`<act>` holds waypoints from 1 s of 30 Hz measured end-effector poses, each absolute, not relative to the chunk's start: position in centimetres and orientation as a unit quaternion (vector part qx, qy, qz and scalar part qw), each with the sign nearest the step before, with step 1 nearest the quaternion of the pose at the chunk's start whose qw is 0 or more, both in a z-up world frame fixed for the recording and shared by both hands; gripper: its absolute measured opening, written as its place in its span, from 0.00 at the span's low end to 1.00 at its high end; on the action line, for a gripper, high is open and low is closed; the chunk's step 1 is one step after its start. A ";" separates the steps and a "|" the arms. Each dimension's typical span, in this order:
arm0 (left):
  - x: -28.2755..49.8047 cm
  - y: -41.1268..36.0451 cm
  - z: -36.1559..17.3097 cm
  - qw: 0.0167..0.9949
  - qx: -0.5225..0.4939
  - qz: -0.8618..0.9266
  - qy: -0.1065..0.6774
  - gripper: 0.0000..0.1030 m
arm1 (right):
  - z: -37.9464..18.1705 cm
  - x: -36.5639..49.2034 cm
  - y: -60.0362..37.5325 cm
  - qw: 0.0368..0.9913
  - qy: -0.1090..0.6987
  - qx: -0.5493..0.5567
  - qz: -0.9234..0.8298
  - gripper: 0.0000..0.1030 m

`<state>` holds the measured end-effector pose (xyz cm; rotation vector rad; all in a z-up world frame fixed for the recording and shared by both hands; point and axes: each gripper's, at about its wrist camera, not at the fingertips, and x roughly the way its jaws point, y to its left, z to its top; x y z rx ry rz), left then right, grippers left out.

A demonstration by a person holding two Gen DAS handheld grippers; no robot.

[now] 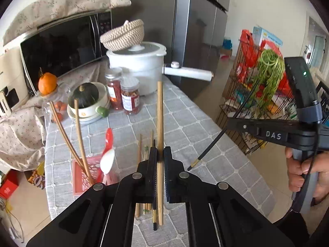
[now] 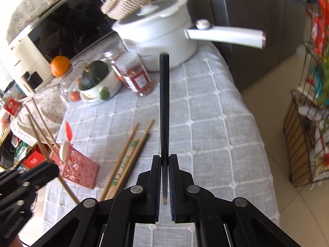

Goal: Organize utensils
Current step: 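Lift both chopsticks and carry them over the pink basket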

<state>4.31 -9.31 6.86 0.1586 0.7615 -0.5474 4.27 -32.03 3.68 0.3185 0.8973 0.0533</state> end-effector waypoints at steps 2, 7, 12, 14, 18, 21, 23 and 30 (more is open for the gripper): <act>3.7 -7.5 8.4 0.900 0.059 -0.262 0.344 0.06 | 4.5 4.3 -31.2 0.896 0.419 0.144 0.029 0.04; 3.2 -3.0 10.8 0.931 -0.002 -0.246 0.271 0.06 | 6.3 4.5 -29.6 0.909 0.391 0.136 0.047 0.04; 4.2 0.4 11.5 0.949 -0.049 -0.226 0.217 0.06 | 7.4 4.5 -27.8 0.914 0.377 0.128 0.071 0.04; 4.6 1.2 11.4 0.954 -0.052 -0.211 0.207 0.06 | 7.7 4.4 -26.8 0.915 0.374 0.125 0.080 0.04; 5.3 2.4 10.9 0.962 -0.053 -0.187 0.192 0.06 | 8.1 4.4 -25.1 0.917 0.368 0.119 0.096 0.04; 5.9 3.2 10.2 0.966 -0.059 -0.176 0.178 0.06 | 8.1 4.5 -24.0 0.917 0.368 0.114 0.108 0.04; 6.4 3.5 9.5 0.968 -0.058 -0.169 0.174 0.06 | 7.9 4.6 -23.5 0.916 0.369 0.111 0.112 0.04; 7.7 3.0 6.7 0.970 -0.050 -0.161 0.175 0.06 | 7.1 5.1 -22.8 0.911 0.380 0.112 0.114 0.04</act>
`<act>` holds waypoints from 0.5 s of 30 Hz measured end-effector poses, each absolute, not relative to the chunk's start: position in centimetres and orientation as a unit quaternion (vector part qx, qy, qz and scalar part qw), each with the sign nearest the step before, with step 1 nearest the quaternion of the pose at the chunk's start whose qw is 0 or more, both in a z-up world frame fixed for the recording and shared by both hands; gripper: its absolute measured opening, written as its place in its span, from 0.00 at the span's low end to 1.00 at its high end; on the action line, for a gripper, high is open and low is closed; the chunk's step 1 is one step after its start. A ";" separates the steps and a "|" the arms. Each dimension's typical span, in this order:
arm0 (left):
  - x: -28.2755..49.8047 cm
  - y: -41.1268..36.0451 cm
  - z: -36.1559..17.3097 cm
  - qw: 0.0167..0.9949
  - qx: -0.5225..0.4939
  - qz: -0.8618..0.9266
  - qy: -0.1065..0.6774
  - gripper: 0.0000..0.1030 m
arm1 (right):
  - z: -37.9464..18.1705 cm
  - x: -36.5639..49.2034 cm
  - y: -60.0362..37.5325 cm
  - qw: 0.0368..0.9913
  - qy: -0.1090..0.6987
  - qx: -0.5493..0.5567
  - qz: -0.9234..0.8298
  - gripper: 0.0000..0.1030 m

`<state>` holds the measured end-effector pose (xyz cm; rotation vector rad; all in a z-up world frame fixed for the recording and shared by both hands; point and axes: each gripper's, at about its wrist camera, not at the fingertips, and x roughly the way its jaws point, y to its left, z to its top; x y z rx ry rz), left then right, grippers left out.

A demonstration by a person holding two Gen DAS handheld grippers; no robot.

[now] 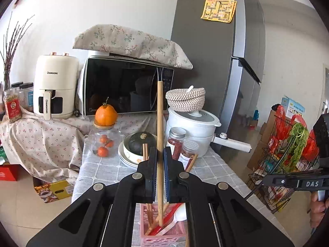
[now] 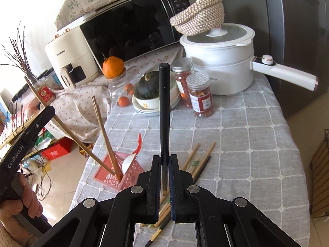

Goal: Organize utensils
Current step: 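Lift both chopsticks and carry them over the pink basket, then lower both chopsticks into the pink basket and open both tools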

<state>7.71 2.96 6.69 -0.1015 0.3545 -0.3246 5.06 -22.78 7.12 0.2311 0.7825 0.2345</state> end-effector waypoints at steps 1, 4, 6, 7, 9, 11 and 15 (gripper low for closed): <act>7.8 2.7 6.4 0.971 -0.043 -0.159 0.172 0.06 | 7.0 5.1 -22.7 0.911 0.380 0.112 0.113 0.04; 7.4 1.7 5.7 0.976 -0.022 -0.156 0.152 0.06 | 7.0 5.0 -22.8 0.911 0.381 0.112 0.112 0.04; 6.9 0.8 5.5 0.977 -0.005 -0.160 0.139 0.06 | 6.9 5.0 -22.8 0.911 0.382 0.112 0.112 0.04; 6.7 0.4 5.4 0.978 0.005 -0.162 0.133 0.06 | 6.9 5.0 -22.8 0.911 0.382 0.112 0.112 0.04; 6.6 -0.4 5.1 0.977 0.024 -0.167 0.129 0.06 | 6.9 5.0 -22.9 0.910 0.382 0.112 0.112 0.04; 6.7 -0.9 4.6 0.976 0.037 -0.168 0.131 0.06 | 6.8 5.0 -22.9 0.910 0.383 0.112 0.112 0.04; 7.8 -1.3 3.6 0.972 0.048 -0.168 0.159 0.06 | 6.7 5.0 -22.8 0.910 0.384 0.111 0.113 0.04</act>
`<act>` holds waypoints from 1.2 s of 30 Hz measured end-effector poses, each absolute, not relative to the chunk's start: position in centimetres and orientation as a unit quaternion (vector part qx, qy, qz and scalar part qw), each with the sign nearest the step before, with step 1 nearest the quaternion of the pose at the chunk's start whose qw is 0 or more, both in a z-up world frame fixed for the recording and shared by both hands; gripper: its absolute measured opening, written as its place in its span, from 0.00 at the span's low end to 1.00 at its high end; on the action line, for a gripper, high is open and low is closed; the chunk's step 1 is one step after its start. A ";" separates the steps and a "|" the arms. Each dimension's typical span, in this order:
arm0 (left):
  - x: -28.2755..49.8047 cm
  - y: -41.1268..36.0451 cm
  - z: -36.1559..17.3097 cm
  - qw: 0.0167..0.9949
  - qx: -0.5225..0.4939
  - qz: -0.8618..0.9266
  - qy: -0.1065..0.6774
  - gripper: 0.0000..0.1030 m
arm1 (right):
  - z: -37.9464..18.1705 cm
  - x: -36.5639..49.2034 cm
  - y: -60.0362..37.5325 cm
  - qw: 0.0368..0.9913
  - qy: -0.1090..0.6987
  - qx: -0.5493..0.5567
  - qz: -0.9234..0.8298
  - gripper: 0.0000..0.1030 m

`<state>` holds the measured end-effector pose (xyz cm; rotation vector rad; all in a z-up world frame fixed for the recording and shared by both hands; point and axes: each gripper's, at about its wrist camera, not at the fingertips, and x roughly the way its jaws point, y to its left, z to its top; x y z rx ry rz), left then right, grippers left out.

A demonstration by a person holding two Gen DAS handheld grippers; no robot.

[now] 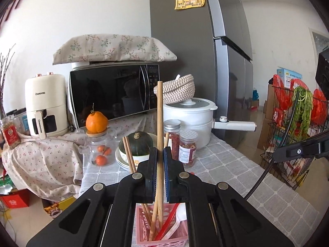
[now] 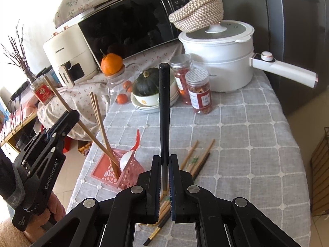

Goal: Organize utensils
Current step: 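Lower both chopsticks into the pink basket and open both tools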

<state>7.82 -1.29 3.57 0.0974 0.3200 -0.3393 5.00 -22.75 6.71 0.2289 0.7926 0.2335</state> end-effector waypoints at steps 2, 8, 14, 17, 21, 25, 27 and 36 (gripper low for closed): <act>8.7 -1.3 3.0 0.968 0.045 -0.169 0.182 0.06 | 6.6 5.0 -22.7 0.910 0.384 0.110 0.114 0.04; 10.2 -1.3 2.6 0.945 0.011 -0.192 0.264 0.11 | 7.2 4.8 -22.3 0.912 0.376 0.111 0.123 0.04; 8.9 0.3 4.1 0.933 -0.023 -0.185 0.307 0.53 | 9.1 4.0 -21.5 0.912 0.364 0.118 0.147 0.04; 8.4 2.0 3.9 0.926 -0.030 -0.168 0.338 0.57 | 10.3 3.4 -21.0 0.914 0.351 0.120 0.165 0.04; 8.4 4.8 2.5 0.912 -0.041 -0.125 0.388 0.63 | 11.3 3.1 -19.7 0.918 0.330 0.125 0.182 0.04; 8.6 6.9 0.9 0.899 -0.045 -0.104 0.422 0.63 | 11.1 4.0 -18.1 0.919 0.318 0.130 0.196 0.04; 8.6 7.4 0.5 0.896 -0.044 -0.103 0.429 0.63 | 10.8 4.6 -17.3 0.919 0.311 0.134 0.201 0.04; 8.5 7.6 0.0 0.892 -0.027 -0.109 0.437 0.63 | 8.3 7.3 -12.9 0.927 0.307 0.102 0.188 0.04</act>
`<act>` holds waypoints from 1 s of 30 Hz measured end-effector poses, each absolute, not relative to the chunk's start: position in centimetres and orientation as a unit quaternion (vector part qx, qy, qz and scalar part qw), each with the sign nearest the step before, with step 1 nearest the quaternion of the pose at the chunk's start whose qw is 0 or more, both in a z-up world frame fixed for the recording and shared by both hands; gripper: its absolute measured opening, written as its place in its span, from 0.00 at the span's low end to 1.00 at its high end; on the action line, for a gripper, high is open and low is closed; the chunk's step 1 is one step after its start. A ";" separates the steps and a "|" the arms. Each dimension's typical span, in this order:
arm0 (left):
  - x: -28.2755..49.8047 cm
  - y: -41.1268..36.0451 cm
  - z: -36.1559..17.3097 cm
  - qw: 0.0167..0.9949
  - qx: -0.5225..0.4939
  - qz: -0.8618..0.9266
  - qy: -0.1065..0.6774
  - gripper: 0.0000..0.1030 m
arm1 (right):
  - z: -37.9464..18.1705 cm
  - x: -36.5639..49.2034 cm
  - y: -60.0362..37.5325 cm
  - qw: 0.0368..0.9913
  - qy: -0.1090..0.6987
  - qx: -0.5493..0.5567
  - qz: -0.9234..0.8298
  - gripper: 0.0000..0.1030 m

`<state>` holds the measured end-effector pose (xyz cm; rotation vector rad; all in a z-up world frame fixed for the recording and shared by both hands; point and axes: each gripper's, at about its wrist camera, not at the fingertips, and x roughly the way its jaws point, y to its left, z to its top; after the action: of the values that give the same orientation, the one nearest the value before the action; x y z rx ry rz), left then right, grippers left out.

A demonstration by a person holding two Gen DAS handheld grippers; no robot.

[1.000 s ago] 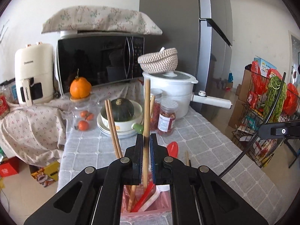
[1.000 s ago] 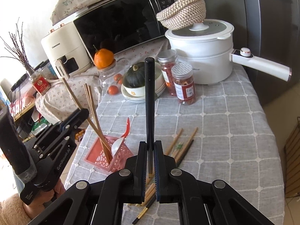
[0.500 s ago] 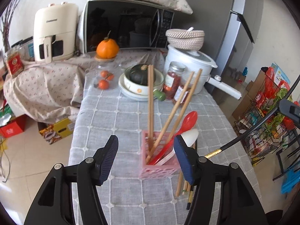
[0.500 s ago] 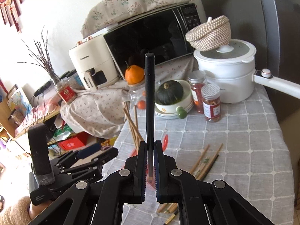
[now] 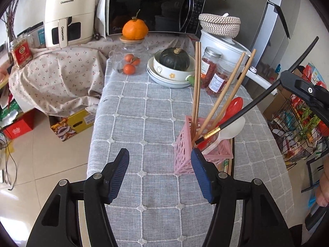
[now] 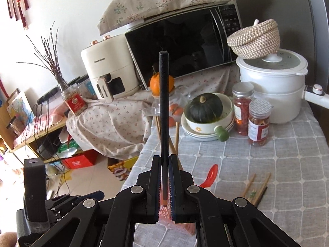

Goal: Organize utensils
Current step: 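Lower both chopsticks into the pink basket and open both tools, then move both tools back to the remaining chopsticks on the cloth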

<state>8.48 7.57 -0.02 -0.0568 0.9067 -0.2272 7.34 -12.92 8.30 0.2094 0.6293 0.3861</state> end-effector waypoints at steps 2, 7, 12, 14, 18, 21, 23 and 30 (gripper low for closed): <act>8.5 7.6 -0.1 0.892 -0.025 -0.109 0.438 0.63 | 7.7 7.8 -12.4 0.928 0.309 0.096 0.182 0.04; 8.4 7.7 -0.2 0.891 -0.021 -0.109 0.441 0.63 | 6.8 8.3 -10.7 0.932 0.309 0.068 0.175 0.04; 8.4 7.6 -0.4 0.890 -0.018 -0.106 0.442 0.63 | 6.0 8.6 -9.0 0.937 0.305 0.030 0.168 0.05; 8.4 7.5 -0.5 0.890 -0.016 -0.106 0.443 0.64 | 5.5 8.9 -8.8 0.936 0.309 0.026 0.167 0.05; 8.3 7.2 -0.6 0.891 -0.010 -0.106 0.441 0.67 | 5.1 9.5 -9.5 0.931 0.315 0.053 0.175 0.10; 8.2 6.8 -0.5 0.893 -0.004 -0.107 0.438 0.71 | 5.7 9.3 -10.5 0.929 0.310 0.080 0.184 0.25; 8.1 6.5 -0.5 0.894 0.000 -0.107 0.435 0.73 | 6.5 8.8 -11.2 0.929 0.304 0.091 0.189 0.33; 7.6 5.2 -0.7 0.894 0.008 -0.116 0.432 0.78 | 8.9 6.5 -14.4 0.935 0.284 0.102 0.188 0.49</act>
<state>7.56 5.19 -0.70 0.0166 0.8954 -0.2414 6.50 -14.36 8.85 0.2078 0.5812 0.3846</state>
